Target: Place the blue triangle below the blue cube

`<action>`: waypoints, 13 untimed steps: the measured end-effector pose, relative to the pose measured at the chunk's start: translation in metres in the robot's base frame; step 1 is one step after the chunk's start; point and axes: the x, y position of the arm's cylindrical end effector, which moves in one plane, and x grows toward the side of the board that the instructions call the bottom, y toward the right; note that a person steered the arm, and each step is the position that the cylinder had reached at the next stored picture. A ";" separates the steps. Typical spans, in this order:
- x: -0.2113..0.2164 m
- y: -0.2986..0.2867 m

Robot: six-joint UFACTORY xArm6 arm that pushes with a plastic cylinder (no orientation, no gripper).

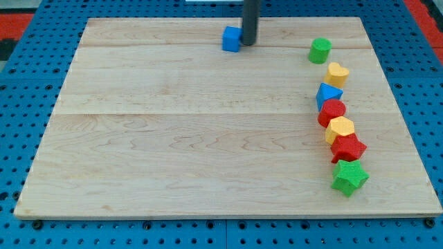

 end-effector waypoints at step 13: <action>0.063 0.013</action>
